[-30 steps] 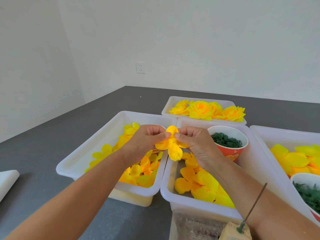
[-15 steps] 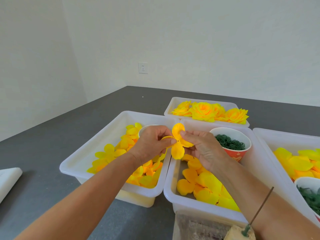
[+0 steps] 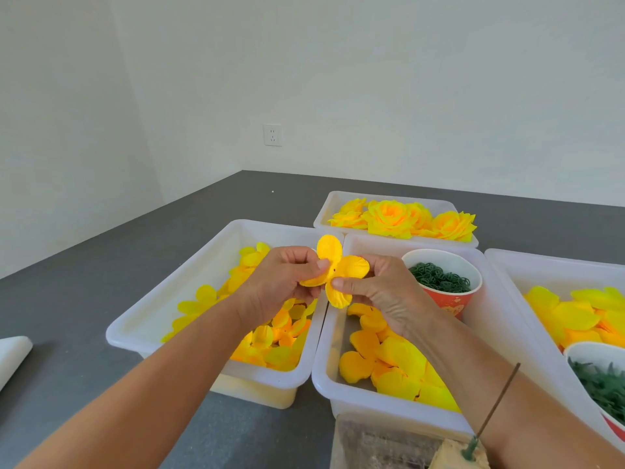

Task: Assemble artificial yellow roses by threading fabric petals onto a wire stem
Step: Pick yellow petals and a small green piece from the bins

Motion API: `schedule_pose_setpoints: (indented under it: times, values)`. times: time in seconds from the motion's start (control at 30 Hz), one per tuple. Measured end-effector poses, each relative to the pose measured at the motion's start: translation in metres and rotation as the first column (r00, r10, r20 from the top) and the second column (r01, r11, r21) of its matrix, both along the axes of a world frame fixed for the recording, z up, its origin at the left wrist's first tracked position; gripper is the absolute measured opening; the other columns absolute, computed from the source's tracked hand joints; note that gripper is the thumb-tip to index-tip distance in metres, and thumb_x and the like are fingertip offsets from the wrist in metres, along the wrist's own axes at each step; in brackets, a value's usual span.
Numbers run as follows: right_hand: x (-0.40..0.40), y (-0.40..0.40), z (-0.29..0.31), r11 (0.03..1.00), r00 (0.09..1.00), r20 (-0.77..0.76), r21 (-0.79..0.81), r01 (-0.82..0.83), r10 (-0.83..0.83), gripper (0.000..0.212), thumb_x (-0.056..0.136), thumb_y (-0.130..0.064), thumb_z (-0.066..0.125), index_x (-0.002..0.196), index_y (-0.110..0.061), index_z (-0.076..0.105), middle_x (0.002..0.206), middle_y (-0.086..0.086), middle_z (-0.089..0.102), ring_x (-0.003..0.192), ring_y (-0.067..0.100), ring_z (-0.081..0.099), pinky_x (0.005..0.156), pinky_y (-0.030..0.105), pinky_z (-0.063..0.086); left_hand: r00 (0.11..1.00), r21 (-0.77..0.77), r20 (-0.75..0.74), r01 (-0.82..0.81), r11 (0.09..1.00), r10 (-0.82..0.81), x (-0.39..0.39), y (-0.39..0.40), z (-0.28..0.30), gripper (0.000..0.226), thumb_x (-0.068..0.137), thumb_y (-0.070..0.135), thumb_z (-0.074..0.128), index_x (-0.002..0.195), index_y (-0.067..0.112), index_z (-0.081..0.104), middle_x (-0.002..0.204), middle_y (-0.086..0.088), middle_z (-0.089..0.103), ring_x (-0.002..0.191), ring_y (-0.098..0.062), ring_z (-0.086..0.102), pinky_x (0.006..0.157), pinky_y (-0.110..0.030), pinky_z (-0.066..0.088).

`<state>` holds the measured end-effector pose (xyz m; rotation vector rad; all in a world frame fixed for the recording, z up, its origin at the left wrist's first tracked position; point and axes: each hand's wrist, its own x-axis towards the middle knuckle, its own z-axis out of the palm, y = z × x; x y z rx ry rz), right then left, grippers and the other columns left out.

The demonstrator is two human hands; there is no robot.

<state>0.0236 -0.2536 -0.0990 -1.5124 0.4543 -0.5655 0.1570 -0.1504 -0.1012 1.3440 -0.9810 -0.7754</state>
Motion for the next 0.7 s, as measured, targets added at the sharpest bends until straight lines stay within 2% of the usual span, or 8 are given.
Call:
schedule_pose_setpoints:
  times: [0.13, 0.23, 0.37, 0.43, 0.53, 0.6, 0.67, 0.7]
  values:
    - [0.002, -0.003, -0.001, 0.996, 0.998, 0.014, 0.065, 0.054, -0.055, 0.014, 0.084, -0.009, 0.066, 0.095, -0.001, 0.068, 0.088, 0.016, 0.072, 0.072, 0.022, 0.069, 0.064, 0.028, 0.058, 0.979, -0.061, 0.122, -0.16, 0.985, 0.166, -0.003, -0.003, -0.003, 0.006, 0.085, 0.011, 0.065, 0.079, 0.01, 0.065, 0.061, 0.002, 0.062, 0.053, -0.011, 0.055, 0.051, -0.022, 0.048]
    - [0.004, -0.003, -0.002, 0.994, 0.993, -0.066, -0.064, 0.092, -0.097, 0.012, 0.089, -0.013, 0.061, 0.089, -0.005, 0.07, 0.089, 0.02, 0.071, 0.073, 0.023, 0.066, 0.069, 0.035, 0.057, 0.971, -0.078, 0.135, -0.189, 0.979, 0.198, -0.004, -0.004, -0.001, 0.007, 0.087, 0.012, 0.063, 0.092, 0.014, 0.067, 0.074, -0.005, 0.069, 0.061, -0.012, 0.061, 0.055, -0.023, 0.051]
    - [0.005, -0.004, -0.003, 0.976, 0.976, -0.135, -0.16, 0.149, -0.171, 0.017, 0.091, -0.016, 0.058, 0.082, -0.009, 0.07, 0.083, 0.016, 0.071, 0.069, 0.02, 0.063, 0.061, 0.028, 0.054, 0.959, -0.066, 0.192, -0.2, 0.978, 0.209, -0.004, -0.003, 0.0, 0.015, 0.089, 0.009, 0.059, 0.077, 0.005, 0.066, 0.067, -0.01, 0.062, 0.057, -0.011, 0.057, 0.053, -0.021, 0.05]
    - [0.005, -0.005, -0.001, 0.992, 0.987, -0.108, -0.062, 0.112, -0.118, 0.016, 0.091, -0.015, 0.057, 0.086, -0.006, 0.07, 0.084, 0.015, 0.07, 0.072, 0.022, 0.063, 0.062, 0.028, 0.053, 0.981, -0.038, 0.12, -0.151, 0.988, 0.155, -0.003, -0.002, 0.002, 0.018, 0.088, 0.008, 0.058, 0.072, 0.005, 0.066, 0.066, -0.009, 0.062, 0.058, -0.013, 0.059, 0.054, -0.022, 0.051]
    - [0.004, -0.002, 0.002, 0.973, 0.996, 0.045, 0.213, -0.091, 0.083, 0.016, 0.088, -0.014, 0.056, 0.089, -0.004, 0.069, 0.081, 0.013, 0.07, 0.069, 0.02, 0.063, 0.064, 0.028, 0.053, 0.988, -0.066, -0.148, 0.027, 0.997, -0.037, 0.0, 0.003, 0.008, 0.021, 0.08, 0.012, 0.058, 0.062, 0.011, 0.068, 0.063, -0.003, 0.065, 0.056, -0.012, 0.062, 0.052, -0.022, 0.051]
    - [0.004, -0.003, 0.0, 0.994, 0.998, 0.022, 0.093, -0.058, 0.056, 0.017, 0.087, -0.014, 0.058, 0.089, -0.001, 0.069, 0.083, 0.021, 0.069, 0.07, 0.024, 0.062, 0.067, 0.033, 0.052, 0.994, -0.081, -0.1, 0.039, 0.996, -0.047, 0.001, 0.005, 0.008, 0.014, 0.078, 0.012, 0.059, 0.065, 0.008, 0.062, 0.061, -0.001, 0.064, 0.054, -0.011, 0.06, 0.052, -0.022, 0.051]
    - [0.003, -0.004, -0.003, 0.986, 0.998, -0.018, -0.156, 0.056, -0.06, 0.016, 0.087, -0.012, 0.062, 0.085, 0.002, 0.069, 0.079, 0.026, 0.067, 0.067, 0.023, 0.058, 0.066, 0.034, 0.049, 0.994, -0.078, 0.096, -0.044, 0.996, 0.052, 0.0, 0.005, 0.005, 0.016, 0.082, 0.005, 0.06, 0.067, 0.007, 0.059, 0.058, 0.0, 0.062, 0.053, -0.01, 0.057, 0.053, -0.021, 0.05]
    - [0.003, -0.004, -0.004, 0.966, 0.994, -0.006, -0.238, 0.103, -0.107, 0.014, 0.086, -0.013, 0.063, 0.081, -0.001, 0.07, 0.073, 0.021, 0.067, 0.063, 0.019, 0.058, 0.061, 0.031, 0.049, 0.976, -0.089, 0.182, -0.102, 0.991, 0.117, -0.001, 0.004, 0.004, 0.019, 0.085, 0.003, 0.06, 0.067, 0.008, 0.06, 0.056, 0.001, 0.061, 0.052, -0.008, 0.056, 0.053, -0.021, 0.049]
